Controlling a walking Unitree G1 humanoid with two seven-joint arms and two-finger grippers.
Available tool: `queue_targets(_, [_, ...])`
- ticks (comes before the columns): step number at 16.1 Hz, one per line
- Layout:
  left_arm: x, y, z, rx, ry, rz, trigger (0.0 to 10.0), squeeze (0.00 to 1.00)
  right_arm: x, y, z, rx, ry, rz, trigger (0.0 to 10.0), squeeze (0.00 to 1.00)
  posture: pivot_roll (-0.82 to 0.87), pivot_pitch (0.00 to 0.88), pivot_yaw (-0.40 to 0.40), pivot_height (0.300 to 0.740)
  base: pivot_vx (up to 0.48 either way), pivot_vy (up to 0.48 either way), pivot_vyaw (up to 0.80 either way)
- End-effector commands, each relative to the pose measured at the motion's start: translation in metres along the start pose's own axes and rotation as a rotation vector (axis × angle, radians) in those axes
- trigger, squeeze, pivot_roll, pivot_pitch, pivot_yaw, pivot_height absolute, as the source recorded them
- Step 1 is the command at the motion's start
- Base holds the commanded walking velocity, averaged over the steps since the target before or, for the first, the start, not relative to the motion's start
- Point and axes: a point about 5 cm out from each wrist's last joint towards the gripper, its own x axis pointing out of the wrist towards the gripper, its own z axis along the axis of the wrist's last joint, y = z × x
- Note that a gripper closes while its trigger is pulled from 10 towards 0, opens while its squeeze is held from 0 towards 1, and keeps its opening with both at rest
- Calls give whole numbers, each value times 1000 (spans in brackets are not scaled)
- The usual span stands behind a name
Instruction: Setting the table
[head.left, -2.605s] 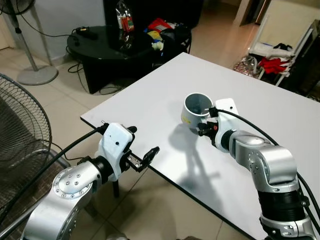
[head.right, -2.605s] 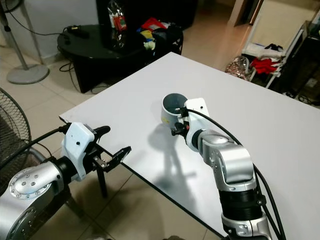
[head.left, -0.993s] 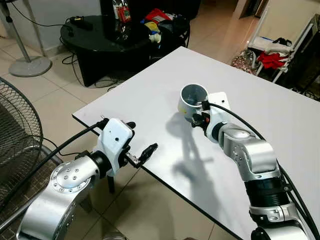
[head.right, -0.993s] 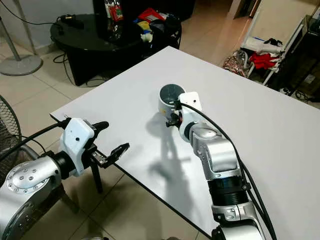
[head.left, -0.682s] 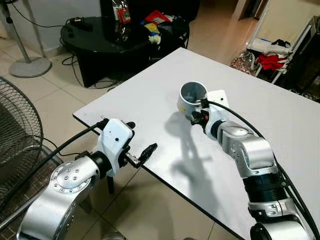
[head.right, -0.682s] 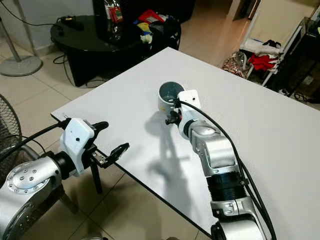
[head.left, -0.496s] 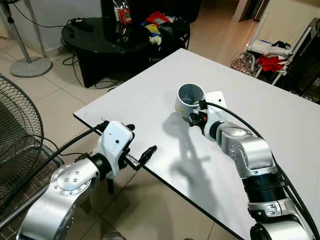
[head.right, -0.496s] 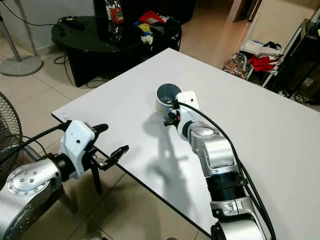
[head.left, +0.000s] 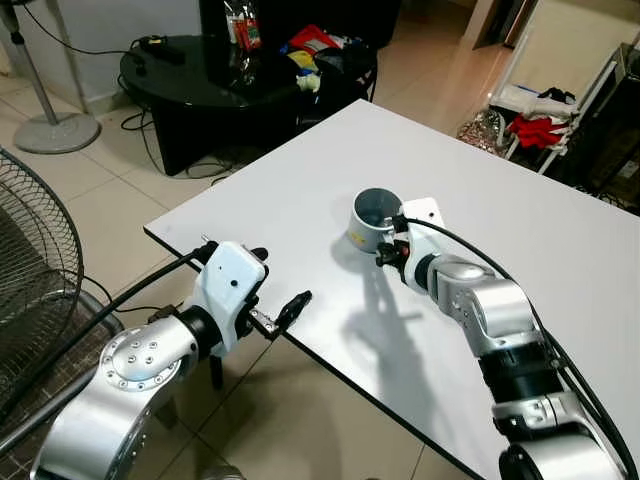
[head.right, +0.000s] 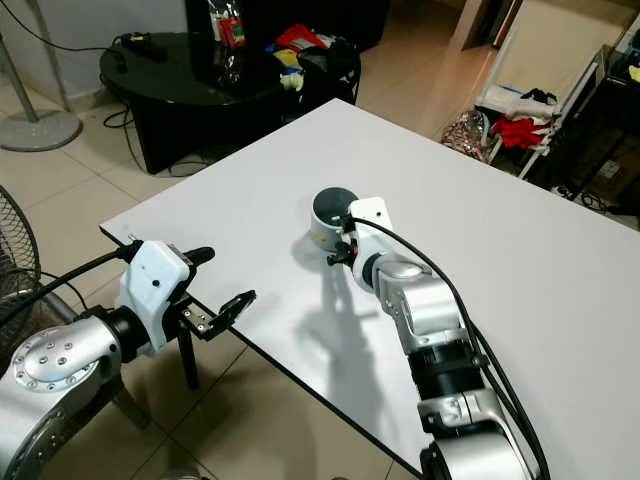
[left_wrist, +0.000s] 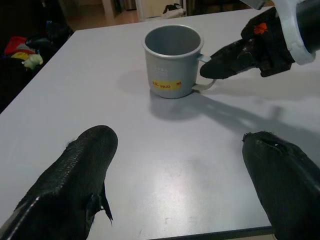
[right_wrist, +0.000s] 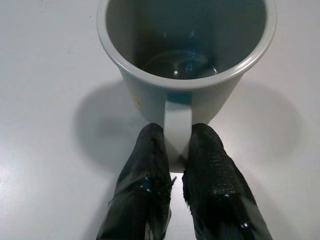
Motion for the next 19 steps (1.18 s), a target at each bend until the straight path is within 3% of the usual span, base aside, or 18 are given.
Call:
queue_targets(1, [1,-1,4,16,-8,-17,10000,0,1,-4,7,-10,-26,-17,10000,0,173,0,-110,740,0,0,0])
queue_targets(6, [6,2,7,22,-17,-48,10000,0,-1,-19,21,34,-92,71,10000,0,161,0,-70,740,0,0,0])
queue_targets(13, [11,-3,11,27,-15,-127,10000,0,0,-44,28,-175,-122,236,10000,0,159,0,-66,740,0,0,0])
queue_targets(16, [13,-3,12,48,-13,-145,10000,0,8,-47,24,-253,-80,185,10000,0,157,0,-65,740,0,0,0])
queue_targets(19, [14,-6,14,41,-24,-157,10000,0,14,-48,24,-249,-69,155,10000,0,157,0,-65,740,0,0,0])
